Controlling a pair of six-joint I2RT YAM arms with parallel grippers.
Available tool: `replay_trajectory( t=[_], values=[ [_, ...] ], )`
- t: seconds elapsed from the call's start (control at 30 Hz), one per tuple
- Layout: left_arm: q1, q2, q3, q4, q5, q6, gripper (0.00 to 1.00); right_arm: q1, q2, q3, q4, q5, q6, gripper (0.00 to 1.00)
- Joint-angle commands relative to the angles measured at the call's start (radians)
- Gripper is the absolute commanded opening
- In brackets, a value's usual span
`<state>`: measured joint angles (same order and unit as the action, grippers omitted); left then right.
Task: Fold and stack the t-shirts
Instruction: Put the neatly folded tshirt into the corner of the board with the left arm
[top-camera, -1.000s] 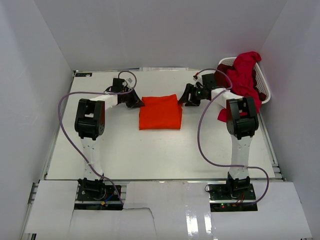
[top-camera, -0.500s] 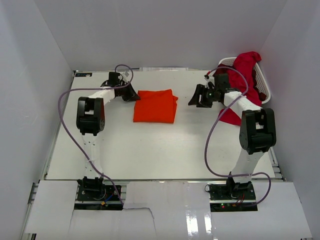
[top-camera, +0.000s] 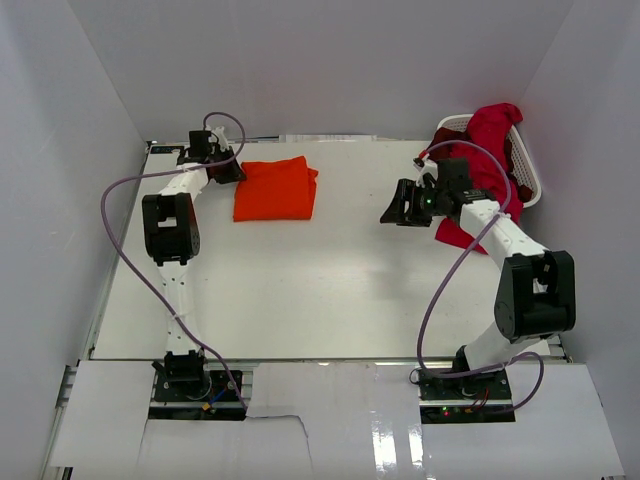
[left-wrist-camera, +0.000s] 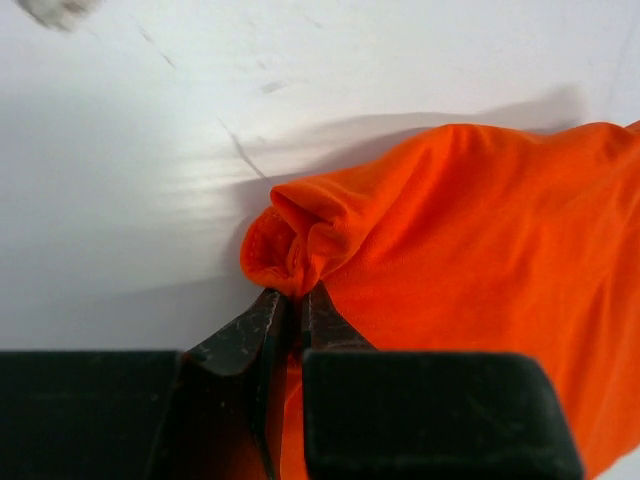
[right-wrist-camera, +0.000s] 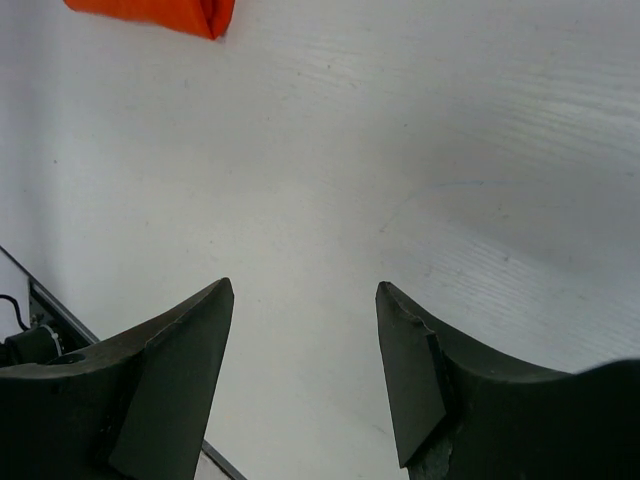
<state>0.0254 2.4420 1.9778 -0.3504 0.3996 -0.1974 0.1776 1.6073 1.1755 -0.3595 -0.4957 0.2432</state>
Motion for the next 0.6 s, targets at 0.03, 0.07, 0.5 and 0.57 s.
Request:
replay_trajectory(
  t=[0.03, 0.07, 0.5, 0.57],
  values=[
    [0.037, 0.031, 0.078, 0.002, -0.102, 0.147, 0.11, 0.026, -0.087, -0.071, 0.033, -0.046, 0.03, 0.65],
    [0.038, 0.04, 0.084, 0.016, -0.125, 0.191, 0.11, 0.031, -0.093, -0.091, 0.034, -0.043, 0.03, 0.65],
    [0.071, 0.052, 0.072, 0.174, -0.225, 0.418, 0.32, 0.095, -0.087, -0.152, 0.053, -0.066, 0.03, 0.65],
    [0.087, 0.058, 0.078, 0.185, -0.193, 0.409, 0.27, 0.108, -0.089, -0.165, 0.056, -0.066, 0.03, 0.65]
  ],
)
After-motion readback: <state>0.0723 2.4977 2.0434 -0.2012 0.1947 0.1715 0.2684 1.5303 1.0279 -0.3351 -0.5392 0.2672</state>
